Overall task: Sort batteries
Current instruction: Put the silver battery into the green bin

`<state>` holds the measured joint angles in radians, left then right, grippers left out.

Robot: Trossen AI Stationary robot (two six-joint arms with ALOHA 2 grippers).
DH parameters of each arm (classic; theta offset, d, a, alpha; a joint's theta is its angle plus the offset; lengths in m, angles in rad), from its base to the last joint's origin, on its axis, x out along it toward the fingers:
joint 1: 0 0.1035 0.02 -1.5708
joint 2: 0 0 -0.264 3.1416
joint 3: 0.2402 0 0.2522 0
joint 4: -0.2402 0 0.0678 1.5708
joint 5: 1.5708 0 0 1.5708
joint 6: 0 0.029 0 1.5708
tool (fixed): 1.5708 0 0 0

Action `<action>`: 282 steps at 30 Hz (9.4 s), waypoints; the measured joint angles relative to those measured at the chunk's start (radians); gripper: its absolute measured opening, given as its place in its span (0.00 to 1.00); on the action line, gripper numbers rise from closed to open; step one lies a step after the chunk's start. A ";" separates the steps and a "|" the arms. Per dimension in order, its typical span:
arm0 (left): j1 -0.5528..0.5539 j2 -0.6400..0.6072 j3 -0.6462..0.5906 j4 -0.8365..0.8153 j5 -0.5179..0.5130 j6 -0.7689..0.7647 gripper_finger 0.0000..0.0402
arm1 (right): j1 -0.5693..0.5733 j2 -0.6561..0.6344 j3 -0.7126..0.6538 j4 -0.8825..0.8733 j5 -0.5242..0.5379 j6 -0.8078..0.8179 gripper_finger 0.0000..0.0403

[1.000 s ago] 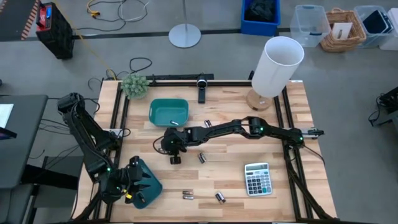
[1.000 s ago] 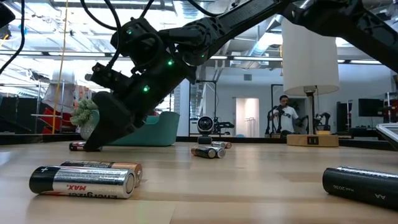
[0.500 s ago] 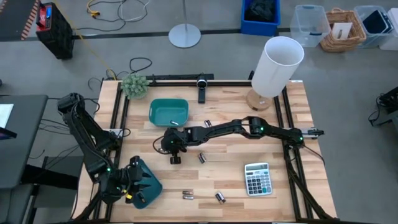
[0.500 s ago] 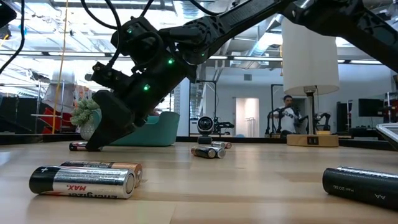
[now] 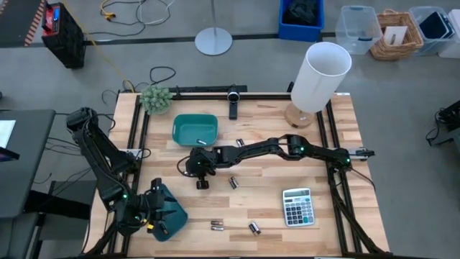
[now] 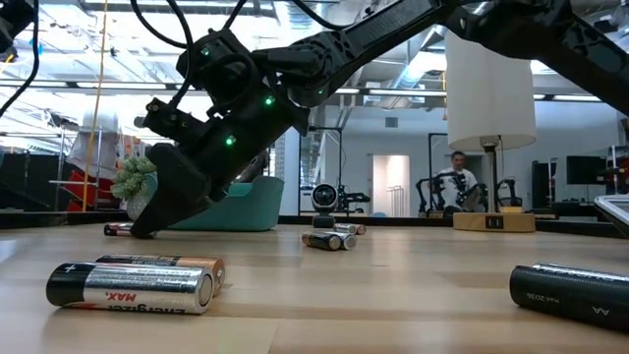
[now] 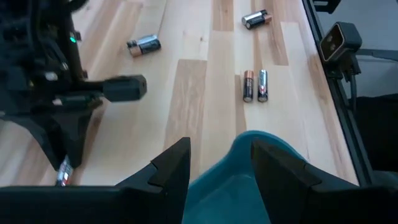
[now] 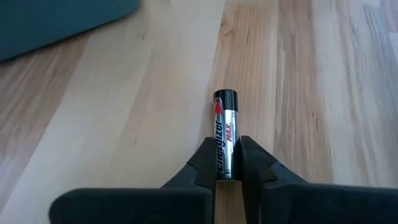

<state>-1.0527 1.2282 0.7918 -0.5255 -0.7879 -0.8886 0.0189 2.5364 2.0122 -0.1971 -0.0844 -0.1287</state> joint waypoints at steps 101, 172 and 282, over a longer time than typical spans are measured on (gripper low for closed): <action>0.857 -0.048 -0.080 0.334 0.256 0.810 0.40 | -0.320 -1.046 -0.627 -0.106 -0.083 -0.123 0.55; 0.385 0.516 0.251 0.617 0.498 0.542 0.35 | 0.114 -1.093 -1.284 0.620 0.124 0.126 0.55; 0.363 0.966 0.841 -0.248 0.494 0.316 0.12 | 0.170 -1.093 -1.283 0.647 0.146 0.110 0.55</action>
<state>-0.6899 2.1942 1.6331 -0.7731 -0.2937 -0.5724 0.1886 1.4437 0.7292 0.4498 0.0616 -0.0189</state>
